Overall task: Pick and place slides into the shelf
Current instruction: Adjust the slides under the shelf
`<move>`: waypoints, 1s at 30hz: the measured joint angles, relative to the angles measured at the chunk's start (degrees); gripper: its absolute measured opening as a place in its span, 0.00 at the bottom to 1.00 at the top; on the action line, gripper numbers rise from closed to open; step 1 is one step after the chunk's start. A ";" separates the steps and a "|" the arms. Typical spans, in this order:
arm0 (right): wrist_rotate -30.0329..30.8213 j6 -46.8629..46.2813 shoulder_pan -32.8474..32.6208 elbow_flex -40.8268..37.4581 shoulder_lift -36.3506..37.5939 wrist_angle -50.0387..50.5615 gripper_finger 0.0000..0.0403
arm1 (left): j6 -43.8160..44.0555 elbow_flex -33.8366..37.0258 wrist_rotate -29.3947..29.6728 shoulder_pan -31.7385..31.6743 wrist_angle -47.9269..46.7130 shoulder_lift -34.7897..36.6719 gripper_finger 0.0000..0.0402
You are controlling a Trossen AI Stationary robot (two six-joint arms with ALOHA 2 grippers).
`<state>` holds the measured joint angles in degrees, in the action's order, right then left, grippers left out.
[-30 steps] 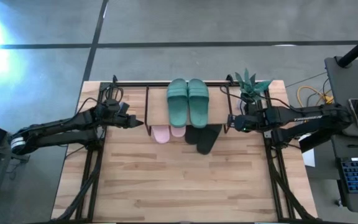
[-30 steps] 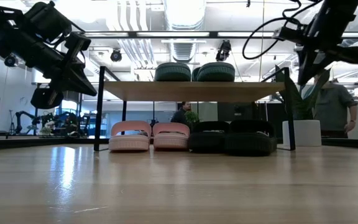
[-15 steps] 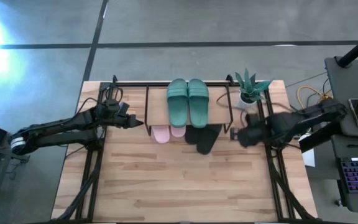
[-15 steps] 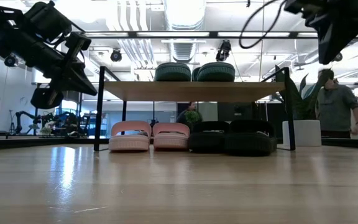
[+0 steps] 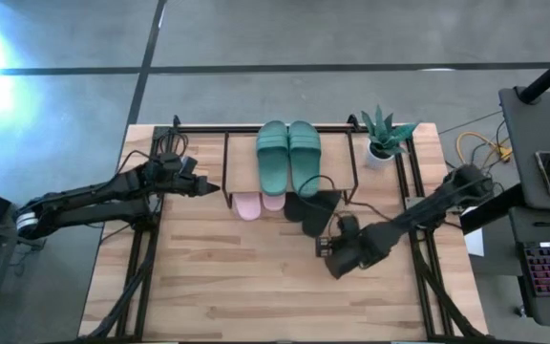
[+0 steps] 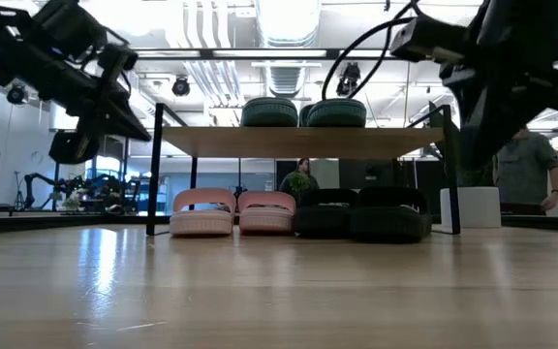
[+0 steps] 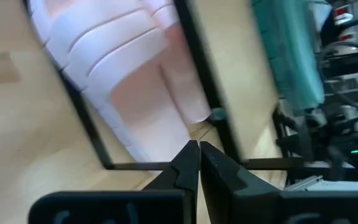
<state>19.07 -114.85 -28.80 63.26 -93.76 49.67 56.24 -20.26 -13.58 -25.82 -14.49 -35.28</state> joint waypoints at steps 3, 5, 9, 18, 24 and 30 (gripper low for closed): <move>0.06 -1.51 -0.80 1.29 -3.33 -0.65 0.03 | -1.15 -1.05 0.03 -0.04 0.01 1.95 0.00; 0.27 -2.12 -1.20 1.55 -4.86 -2.11 0.03 | -1.17 -1.29 0.43 -0.04 0.02 3.07 0.00; 3.72 -1.70 -1.70 2.35 -8.30 -4.87 0.03 | -1.61 -0.98 0.44 -0.04 -0.15 4.47 0.00; 14.83 4.41 -1.68 6.47 -13.00 -4.85 0.03 | -4.69 -0.80 0.41 -0.04 -0.61 5.15 0.00; 12.64 0.03 -2.59 12.12 -11.84 7.41 0.03 | -4.70 -0.76 0.37 -0.02 -0.62 4.79 0.00; 22.05 -14.64 -7.09 21.96 -10.52 33.36 0.03 | -5.50 -0.69 0.36 0.00 -0.61 4.69 0.00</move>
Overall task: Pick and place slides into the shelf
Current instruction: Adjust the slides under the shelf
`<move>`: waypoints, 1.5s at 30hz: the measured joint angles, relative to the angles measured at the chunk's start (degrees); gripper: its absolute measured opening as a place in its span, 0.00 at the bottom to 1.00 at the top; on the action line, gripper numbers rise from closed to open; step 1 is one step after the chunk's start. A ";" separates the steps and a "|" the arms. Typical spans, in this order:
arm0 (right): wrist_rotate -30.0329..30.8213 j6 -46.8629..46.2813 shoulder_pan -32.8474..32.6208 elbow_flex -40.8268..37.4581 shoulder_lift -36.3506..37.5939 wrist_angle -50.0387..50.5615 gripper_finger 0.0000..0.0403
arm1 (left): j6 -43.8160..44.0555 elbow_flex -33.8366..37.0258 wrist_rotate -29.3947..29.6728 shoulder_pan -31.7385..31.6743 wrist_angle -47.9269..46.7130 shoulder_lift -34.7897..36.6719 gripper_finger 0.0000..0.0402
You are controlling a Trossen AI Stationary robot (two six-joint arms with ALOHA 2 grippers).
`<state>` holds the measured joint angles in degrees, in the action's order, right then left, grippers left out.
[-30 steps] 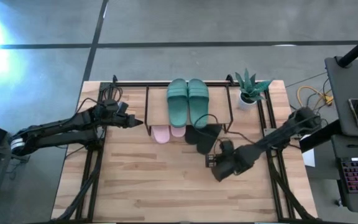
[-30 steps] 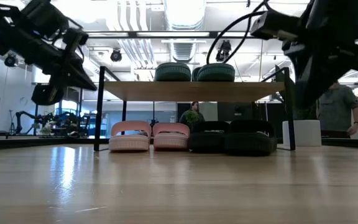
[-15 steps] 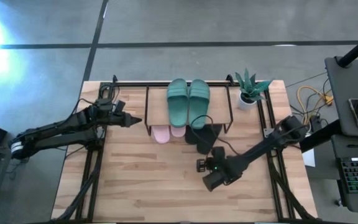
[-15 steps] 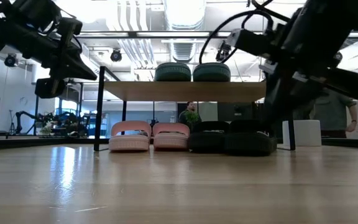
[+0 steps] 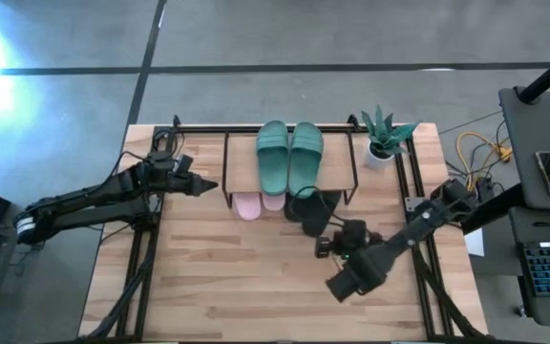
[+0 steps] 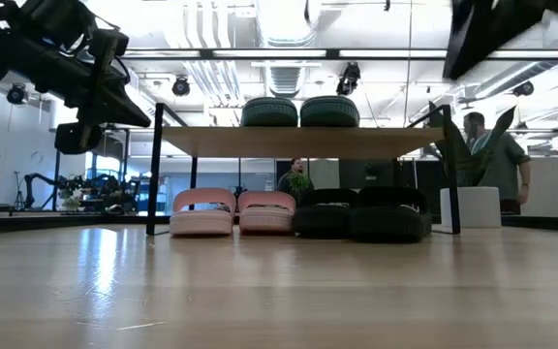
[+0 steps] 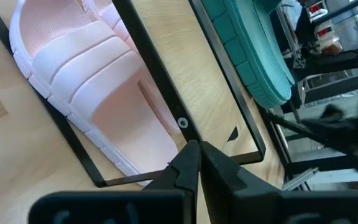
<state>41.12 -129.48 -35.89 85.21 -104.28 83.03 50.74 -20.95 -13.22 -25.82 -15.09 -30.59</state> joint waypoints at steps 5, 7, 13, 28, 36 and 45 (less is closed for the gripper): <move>5.17 5.13 -4.18 3.52 -1.44 1.24 0.03 | -0.51 0.00 0.00 0.00 0.01 -0.12 0.00; 5.44 7.87 -5.05 3.24 -2.75 -2.87 0.03 | -0.62 0.00 -0.01 0.00 0.02 -0.42 0.00; 6.56 14.95 -5.76 2.51 -8.27 -13.02 0.03 | -0.70 0.07 0.01 0.00 0.47 -1.69 0.00; 6.08 20.42 0.35 2.53 -18.31 -21.91 0.03 | -6.69 0.07 0.01 0.00 0.87 -2.64 0.00; -0.61 29.50 7.01 2.51 -19.52 -26.06 0.03 | -11.07 0.07 0.01 -0.04 0.96 -2.75 0.00; -0.60 39.73 11.01 1.92 -19.53 -26.29 0.03 | -13.86 0.07 -0.01 -0.02 0.88 -2.75 0.00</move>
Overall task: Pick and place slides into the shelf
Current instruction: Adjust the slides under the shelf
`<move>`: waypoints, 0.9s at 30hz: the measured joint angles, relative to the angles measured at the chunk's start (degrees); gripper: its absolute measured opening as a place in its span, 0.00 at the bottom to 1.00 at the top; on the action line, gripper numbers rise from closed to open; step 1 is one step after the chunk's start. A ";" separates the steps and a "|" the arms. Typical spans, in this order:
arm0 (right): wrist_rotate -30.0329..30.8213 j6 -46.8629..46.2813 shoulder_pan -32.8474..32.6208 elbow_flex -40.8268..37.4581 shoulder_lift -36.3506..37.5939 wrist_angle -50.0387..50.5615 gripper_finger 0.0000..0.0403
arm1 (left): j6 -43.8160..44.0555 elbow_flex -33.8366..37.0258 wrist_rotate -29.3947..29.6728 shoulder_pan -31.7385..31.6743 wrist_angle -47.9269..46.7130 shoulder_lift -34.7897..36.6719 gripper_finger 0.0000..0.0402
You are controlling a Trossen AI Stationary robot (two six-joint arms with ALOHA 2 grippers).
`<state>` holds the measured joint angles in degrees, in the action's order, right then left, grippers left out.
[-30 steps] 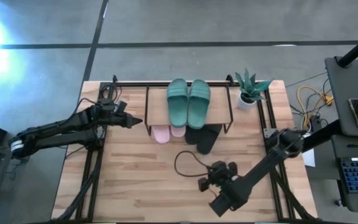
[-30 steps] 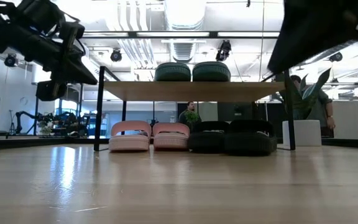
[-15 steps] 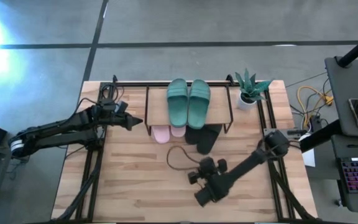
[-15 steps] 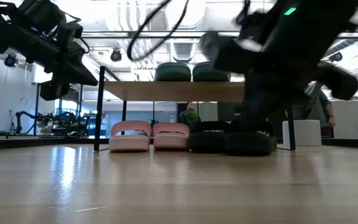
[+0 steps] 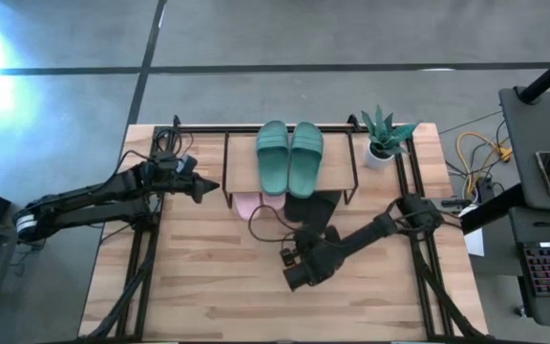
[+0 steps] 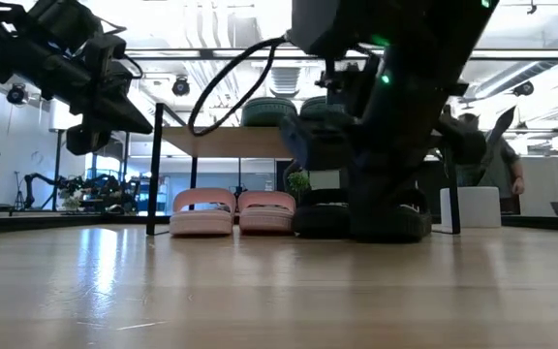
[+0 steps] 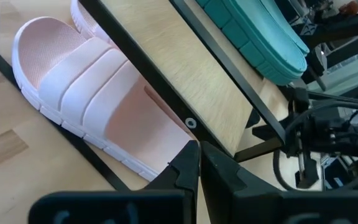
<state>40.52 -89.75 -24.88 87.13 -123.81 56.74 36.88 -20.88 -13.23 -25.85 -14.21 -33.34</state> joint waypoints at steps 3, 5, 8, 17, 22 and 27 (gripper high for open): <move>-0.01 1.34 0.58 -1.71 0.00 -0.02 0.03 | -0.31 0.00 0.00 0.00 0.01 0.00 0.00; -0.05 2.18 0.81 -3.23 0.00 0.01 0.03 | -0.36 0.00 0.00 0.00 0.01 0.00 0.00; -0.23 2.37 0.89 -4.68 -0.04 1.58 0.03 | -0.37 0.00 0.00 0.00 0.01 0.00 0.00; 0.26 -0.05 2.05 -5.48 -0.04 11.54 0.03 | -0.35 0.00 0.00 0.02 0.03 -0.02 0.00; 2.50 -0.57 3.32 -5.88 -0.04 11.88 0.03 | -0.32 0.52 0.01 0.02 0.18 -0.12 0.00; 3.51 -0.22 5.11 -6.23 -0.04 11.75 0.03 | -0.32 0.57 0.00 0.02 0.23 -0.88 0.00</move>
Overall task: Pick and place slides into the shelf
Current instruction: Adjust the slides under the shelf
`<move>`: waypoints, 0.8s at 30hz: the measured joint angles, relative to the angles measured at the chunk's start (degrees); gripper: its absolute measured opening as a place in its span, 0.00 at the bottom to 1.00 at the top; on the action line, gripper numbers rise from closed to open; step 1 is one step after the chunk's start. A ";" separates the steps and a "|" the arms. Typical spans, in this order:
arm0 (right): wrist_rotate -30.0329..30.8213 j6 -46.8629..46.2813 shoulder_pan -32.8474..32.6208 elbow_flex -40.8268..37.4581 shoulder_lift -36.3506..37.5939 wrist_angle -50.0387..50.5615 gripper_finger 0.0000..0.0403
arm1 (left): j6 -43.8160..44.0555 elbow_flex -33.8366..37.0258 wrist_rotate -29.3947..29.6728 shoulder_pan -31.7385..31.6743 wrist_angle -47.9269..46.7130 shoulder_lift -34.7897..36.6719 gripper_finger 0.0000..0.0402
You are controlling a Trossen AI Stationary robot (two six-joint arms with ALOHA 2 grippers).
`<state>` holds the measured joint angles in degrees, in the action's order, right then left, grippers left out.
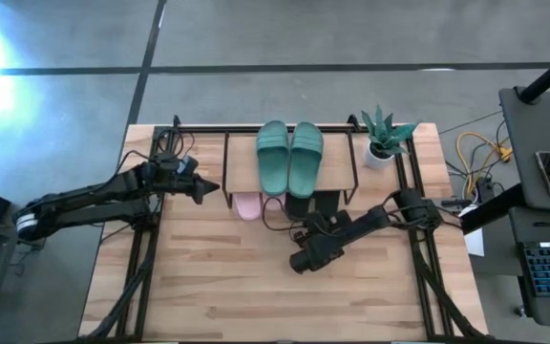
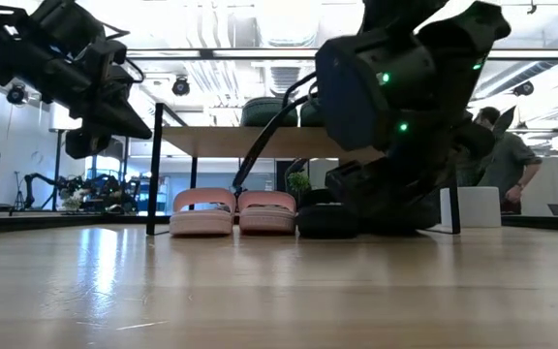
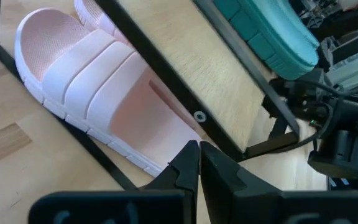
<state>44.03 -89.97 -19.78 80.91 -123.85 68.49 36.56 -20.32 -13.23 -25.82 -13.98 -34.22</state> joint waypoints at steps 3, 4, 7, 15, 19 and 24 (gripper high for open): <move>0.11 -0.03 0.86 -0.35 0.00 0.04 0.03 | 0.00 0.00 0.00 0.00 -0.04 -0.63 0.00; 0.13 -0.02 1.00 -0.40 0.00 0.04 0.03 | 0.00 0.00 0.00 0.00 -0.02 -0.76 0.00; 1.02 -0.03 1.10 -0.56 0.02 -0.08 0.03 | -0.01 0.00 0.00 0.00 -0.08 -1.34 0.00; 2.38 -0.03 0.54 2.05 1.37 -0.01 0.03 | -2.67 -0.42 0.00 -0.04 -0.03 -1.25 0.00; 2.28 -0.02 -2.04 3.77 2.34 -0.14 0.03 | -2.71 -0.55 0.00 -0.04 -0.01 -0.03 0.00; -0.86 0.12 -4.60 4.28 2.36 -4.04 0.03 | -3.02 -0.54 0.00 -0.02 0.01 1.09 0.00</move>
<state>43.17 -89.84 -24.37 85.19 -121.49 64.45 33.53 -20.86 -13.23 -25.85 -13.97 -33.13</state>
